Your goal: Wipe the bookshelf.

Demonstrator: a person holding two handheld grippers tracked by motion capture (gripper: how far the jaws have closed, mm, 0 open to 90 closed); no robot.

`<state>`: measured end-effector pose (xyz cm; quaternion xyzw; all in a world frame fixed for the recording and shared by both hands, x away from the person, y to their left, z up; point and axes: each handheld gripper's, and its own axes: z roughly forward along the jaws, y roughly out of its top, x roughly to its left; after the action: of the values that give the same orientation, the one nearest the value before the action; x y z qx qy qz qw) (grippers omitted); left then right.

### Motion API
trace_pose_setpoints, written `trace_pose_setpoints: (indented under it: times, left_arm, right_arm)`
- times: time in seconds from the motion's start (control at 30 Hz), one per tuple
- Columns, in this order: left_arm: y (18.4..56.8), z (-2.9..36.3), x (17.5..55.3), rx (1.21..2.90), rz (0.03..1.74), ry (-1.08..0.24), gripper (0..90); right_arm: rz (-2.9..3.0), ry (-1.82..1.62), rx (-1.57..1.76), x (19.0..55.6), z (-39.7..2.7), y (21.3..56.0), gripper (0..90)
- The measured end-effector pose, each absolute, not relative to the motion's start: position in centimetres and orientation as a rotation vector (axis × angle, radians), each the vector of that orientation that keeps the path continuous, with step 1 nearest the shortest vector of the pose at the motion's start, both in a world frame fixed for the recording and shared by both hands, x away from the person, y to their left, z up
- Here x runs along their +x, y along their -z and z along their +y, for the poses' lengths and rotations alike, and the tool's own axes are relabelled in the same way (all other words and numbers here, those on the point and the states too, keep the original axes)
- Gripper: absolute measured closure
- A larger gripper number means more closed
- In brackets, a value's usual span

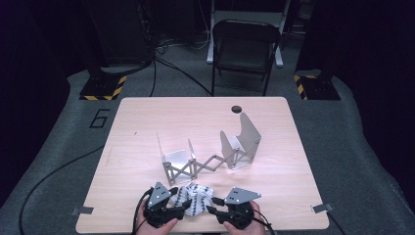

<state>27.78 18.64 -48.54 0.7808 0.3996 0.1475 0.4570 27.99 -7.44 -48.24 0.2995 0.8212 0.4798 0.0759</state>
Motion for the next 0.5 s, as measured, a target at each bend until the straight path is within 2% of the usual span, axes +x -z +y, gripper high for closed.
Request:
trace_pose_setpoints:
  times: [0.3,0.5]
  left_arm:
    - [50.4,15.9,28.0,1.982,1.007,-0.386,27.9]
    - [51.9,15.0,28.5,2.012,1.047,-0.381,33.7]
  right_arm:
    - [2.355,-1.494,0.980,28.1,-10.9,47.2,61.0]
    - [2.302,-1.511,1.058,28.7,-11.9,47.7,60.1]
